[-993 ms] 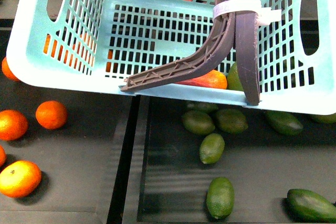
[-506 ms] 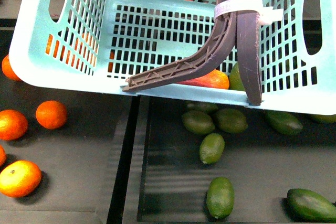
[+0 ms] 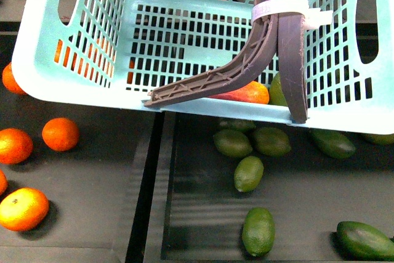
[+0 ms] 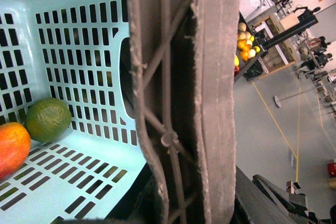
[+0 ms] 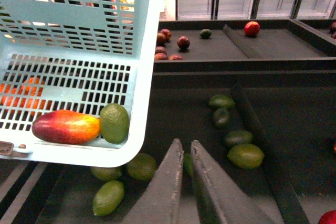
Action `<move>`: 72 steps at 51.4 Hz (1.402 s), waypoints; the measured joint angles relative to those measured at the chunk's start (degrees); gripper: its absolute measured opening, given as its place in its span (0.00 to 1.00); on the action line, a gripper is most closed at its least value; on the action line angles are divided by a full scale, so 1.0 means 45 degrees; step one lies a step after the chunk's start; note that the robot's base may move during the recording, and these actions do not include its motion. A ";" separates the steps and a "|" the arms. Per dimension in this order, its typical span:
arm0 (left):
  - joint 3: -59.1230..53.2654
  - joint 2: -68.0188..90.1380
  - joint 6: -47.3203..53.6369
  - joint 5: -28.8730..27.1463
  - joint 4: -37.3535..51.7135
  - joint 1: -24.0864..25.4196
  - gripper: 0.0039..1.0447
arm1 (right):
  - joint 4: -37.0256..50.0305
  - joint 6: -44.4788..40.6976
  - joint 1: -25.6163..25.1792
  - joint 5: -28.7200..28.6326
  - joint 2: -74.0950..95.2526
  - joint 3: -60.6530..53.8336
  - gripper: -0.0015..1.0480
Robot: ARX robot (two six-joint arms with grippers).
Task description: Pick mango and avocado into basket
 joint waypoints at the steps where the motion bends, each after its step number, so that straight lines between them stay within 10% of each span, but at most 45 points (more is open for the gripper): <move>1: 0.0000 0.0000 -0.0005 0.0000 0.0000 0.0000 0.16 | 0.0000 0.0000 0.0000 0.0005 0.0000 0.0000 0.13; 29: 0.0000 0.0000 -0.0015 -0.0010 0.0000 -0.0015 0.16 | -0.0015 0.0005 0.0000 0.0039 0.0000 0.0000 0.93; 72: 0.0005 0.0015 -0.0078 0.0073 0.0000 -0.0019 0.16 | -0.0058 0.0000 0.0000 0.0005 -0.0044 -0.0005 0.92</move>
